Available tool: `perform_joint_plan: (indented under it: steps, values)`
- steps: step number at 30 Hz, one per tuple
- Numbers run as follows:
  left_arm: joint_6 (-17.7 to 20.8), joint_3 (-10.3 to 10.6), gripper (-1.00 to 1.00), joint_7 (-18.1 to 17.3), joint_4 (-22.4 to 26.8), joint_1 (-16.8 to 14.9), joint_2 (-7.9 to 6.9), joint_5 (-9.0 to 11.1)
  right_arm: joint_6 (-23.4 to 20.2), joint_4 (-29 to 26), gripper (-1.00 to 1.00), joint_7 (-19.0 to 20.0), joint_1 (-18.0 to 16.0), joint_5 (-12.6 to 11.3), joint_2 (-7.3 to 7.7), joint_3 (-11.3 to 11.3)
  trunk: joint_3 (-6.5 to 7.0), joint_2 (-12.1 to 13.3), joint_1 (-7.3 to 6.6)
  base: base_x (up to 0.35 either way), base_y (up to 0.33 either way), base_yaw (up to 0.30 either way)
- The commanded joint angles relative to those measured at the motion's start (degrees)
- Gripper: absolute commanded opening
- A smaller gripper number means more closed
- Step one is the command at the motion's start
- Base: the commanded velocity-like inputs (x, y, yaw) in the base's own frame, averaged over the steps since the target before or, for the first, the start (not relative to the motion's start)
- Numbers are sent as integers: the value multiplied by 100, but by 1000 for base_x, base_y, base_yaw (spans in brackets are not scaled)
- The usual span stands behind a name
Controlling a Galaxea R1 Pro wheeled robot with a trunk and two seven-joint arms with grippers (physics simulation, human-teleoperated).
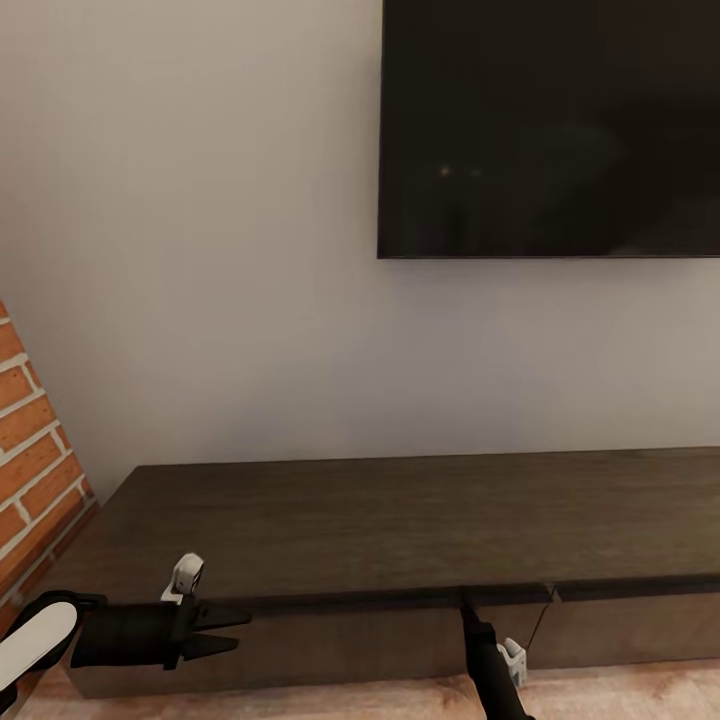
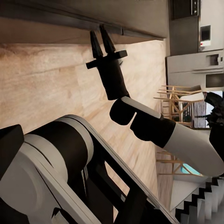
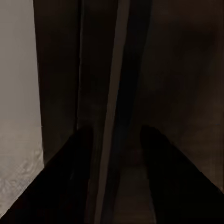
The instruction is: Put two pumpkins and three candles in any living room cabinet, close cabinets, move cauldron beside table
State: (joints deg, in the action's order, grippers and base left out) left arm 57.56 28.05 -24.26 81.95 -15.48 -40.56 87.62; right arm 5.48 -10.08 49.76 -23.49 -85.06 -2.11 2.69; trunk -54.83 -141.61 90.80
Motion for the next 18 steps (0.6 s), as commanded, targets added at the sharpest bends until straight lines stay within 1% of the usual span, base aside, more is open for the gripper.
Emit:
perform_joint_plan:
  steps: [1, 18]
  values:
    - [1, 13, 100, -44, -3, -7, -5, -26, 54, 6, -100, 8, -3, -7, 0, 30, -6, -2, -1, 35, 0, 0]
    - [1, 16, 100, -44, -12, -7, -5, -26, 58, 6, -100, -1, -5, -2, 0, 30, -6, -2, -1, 3, 0, 0]
